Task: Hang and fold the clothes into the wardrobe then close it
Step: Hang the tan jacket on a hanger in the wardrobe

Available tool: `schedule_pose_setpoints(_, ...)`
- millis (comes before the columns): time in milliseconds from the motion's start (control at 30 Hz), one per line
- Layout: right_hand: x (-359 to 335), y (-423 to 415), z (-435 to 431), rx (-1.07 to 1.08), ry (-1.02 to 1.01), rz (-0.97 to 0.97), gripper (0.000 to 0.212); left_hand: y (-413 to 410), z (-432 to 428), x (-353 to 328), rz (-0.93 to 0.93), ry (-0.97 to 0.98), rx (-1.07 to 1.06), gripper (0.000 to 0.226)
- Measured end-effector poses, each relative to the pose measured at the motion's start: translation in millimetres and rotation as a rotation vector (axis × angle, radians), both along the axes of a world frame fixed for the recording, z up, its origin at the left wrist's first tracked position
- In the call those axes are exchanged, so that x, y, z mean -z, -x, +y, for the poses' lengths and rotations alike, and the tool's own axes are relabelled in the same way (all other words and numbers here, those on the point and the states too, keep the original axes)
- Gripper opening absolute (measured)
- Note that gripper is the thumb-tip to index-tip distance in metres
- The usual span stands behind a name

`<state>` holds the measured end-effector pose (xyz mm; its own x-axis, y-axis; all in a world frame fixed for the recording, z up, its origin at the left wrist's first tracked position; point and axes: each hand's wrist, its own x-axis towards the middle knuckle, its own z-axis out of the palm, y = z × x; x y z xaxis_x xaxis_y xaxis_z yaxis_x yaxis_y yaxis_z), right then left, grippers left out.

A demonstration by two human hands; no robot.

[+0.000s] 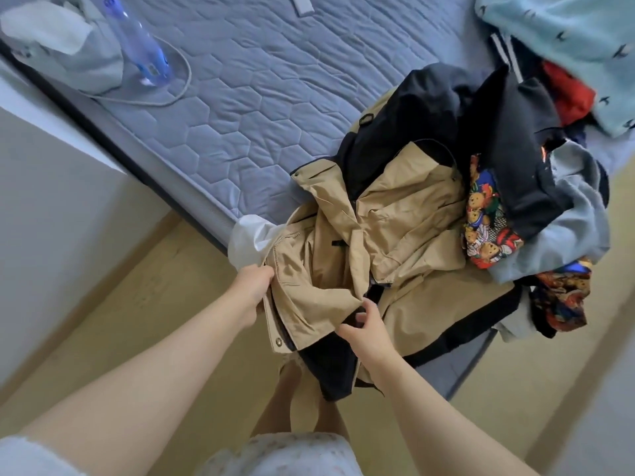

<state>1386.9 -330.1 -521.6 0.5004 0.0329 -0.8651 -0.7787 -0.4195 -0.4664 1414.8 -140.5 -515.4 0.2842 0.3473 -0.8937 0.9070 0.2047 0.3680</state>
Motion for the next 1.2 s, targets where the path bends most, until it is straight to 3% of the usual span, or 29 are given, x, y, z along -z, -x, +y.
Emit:
schedule_pose_setpoints(100, -28, -9, 3, -0.106, 0.005, -0.228, 0.097, -17, -13, -44, -0.089, 0.08, -0.04, 0.023)
schedule_pose_setpoints(200, -62, -19, -1, 0.053, 0.089, -0.426, 0.106, -32, -26, -94, -0.21, 0.196, -0.02, 0.024)
schedule_pose_setpoints(267, -87, -28, -6, 0.073, 0.111, -0.54, 0.092, -39, -33, -130, -0.313, 0.268, 0.047, 0.026)
schedule_pose_setpoints(333, -112, -40, -11, -0.018, 0.096, -0.575, 0.066, -44, -38, -165, -0.422, 0.3, 0.127, 0.025)
schedule_pose_setpoints(400, -143, -52, -15, 0.034, 0.02, -0.579, 0.043, -48, -42, -202, -0.526, 0.297, 0.17, 0.025)
schedule_pose_setpoints(667, -292, -89, -23, 0.318, -0.183, -0.962, 0.028, -71, -45, -355, -1.038, 0.171, 0.336, 0.045)
schedule_pose_setpoints(833, -409, -112, -27, 0.379, -0.326, -1.308, 0.03, -79, -41, -465, -1.335, -0.059, 0.221, 0.032)
schedule_pose_setpoints(1000, -519, -107, -19, 0.311, -0.43, -1.681, 0.031, -66, -19, -542, -1.587, 0.073, 0.052, 0.024)
schedule_pose_setpoints(1100, -534, -106, -19, 0.26, -0.35, -1.744, 0.031, -66, -9, -539, -1.548, 0.09, 0.102, 0.03)
schedule_pose_setpoints(1200, -504, -118, -21, 0.265, -0.152, -1.606, 0.022, -68, -9, -508, -1.381, 0.031, 0.126, 0.02)
